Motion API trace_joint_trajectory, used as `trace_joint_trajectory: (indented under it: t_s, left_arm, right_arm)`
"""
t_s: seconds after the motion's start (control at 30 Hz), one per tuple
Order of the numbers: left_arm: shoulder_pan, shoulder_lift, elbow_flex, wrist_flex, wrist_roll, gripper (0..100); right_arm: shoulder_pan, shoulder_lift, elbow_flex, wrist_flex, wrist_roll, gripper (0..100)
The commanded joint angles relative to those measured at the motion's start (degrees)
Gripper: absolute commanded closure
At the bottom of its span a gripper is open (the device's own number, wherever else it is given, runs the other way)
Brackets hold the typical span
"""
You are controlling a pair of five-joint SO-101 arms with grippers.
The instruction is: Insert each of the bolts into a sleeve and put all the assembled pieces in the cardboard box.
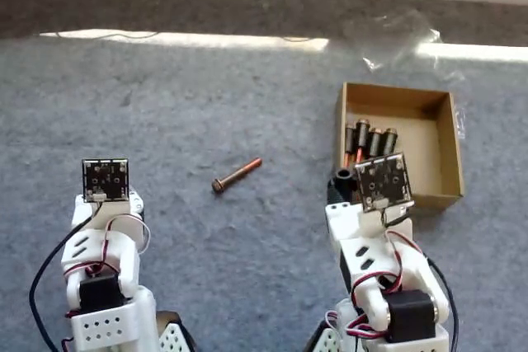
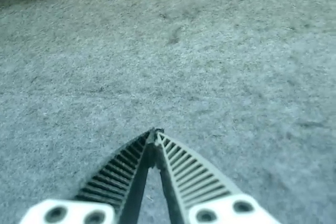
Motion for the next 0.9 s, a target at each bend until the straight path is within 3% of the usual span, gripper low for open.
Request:
trace_joint_trajectory:
  t_s: [0.0, 0.17, 0.37, 0.73, 0.87]
  left_arm:
    - [6.6, -0.5, -5.4, 5.9, -0.4, 100]
    - [16.2, -0.2, -8.4, 8.6, -10.3, 100]
    - [17.5, -0.1, -10.0, 8.9, -17.6, 100]
    - [17.6, 0.0, -23.0, 20.4, -19.7, 100]
    - [20.5, 0.0, -24.6, 23.6, -19.7, 100]
  right_arm:
    - [0.8, -4.2, 1.9, -2.1, -2.3, 99.5]
    - [0.8, -7.6, 4.5, -2.2, -2.9, 99.5]
    - [0.8, -9.5, 9.7, -5.1, -2.9, 99.5]
    - [0.8, -9.5, 13.2, -7.2, -5.9, 99.5]
    - [0.9, -9.5, 13.2, -7.3, -7.3, 99.5]
